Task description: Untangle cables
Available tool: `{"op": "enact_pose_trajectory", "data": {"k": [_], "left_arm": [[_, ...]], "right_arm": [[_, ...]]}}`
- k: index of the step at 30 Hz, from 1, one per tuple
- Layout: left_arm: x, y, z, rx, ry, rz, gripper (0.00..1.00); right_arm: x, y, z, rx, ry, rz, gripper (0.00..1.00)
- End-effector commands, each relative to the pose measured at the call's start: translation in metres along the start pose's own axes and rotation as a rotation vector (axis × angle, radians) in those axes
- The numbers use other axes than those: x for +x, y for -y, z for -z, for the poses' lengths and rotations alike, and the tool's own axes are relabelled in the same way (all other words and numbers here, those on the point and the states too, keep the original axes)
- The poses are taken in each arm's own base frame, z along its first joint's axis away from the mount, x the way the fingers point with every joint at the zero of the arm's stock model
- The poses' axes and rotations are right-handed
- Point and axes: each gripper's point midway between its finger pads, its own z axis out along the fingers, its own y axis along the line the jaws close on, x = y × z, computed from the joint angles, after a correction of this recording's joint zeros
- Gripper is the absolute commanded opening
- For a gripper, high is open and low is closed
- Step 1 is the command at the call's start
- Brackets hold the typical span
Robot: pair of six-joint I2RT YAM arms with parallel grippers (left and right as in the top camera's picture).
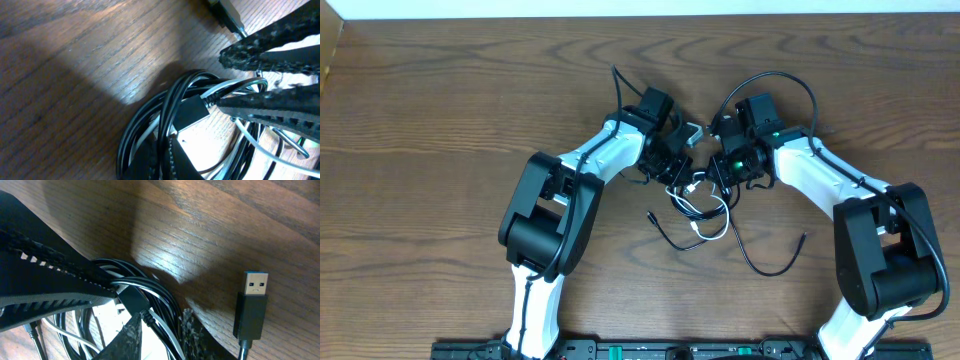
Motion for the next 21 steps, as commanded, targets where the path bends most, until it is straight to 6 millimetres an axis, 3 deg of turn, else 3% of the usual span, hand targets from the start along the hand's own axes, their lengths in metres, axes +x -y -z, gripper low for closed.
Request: {"op": "enact_pose_trajectory", "data": {"k": [1, 12, 21], "left_arm": [[0.010, -0.009, -0.009, -0.006, -0.027, 0.006, 0.07], [0.009, -0.013, -0.007, -0.011, -0.024, 0.014, 0.08], [0.009, -0.012, -0.007, -0.010, -0.025, 0.015, 0.07]], "right_arm": [[0.005, 0.000, 0.000, 0.017, -0.008, 0.034, 0.23], [0.017, 0.001, -0.002, 0.016, -0.046, 0.021, 0.23], [0.012, 0.002, -0.002, 0.024, -0.025, 0.073, 0.24]]}}
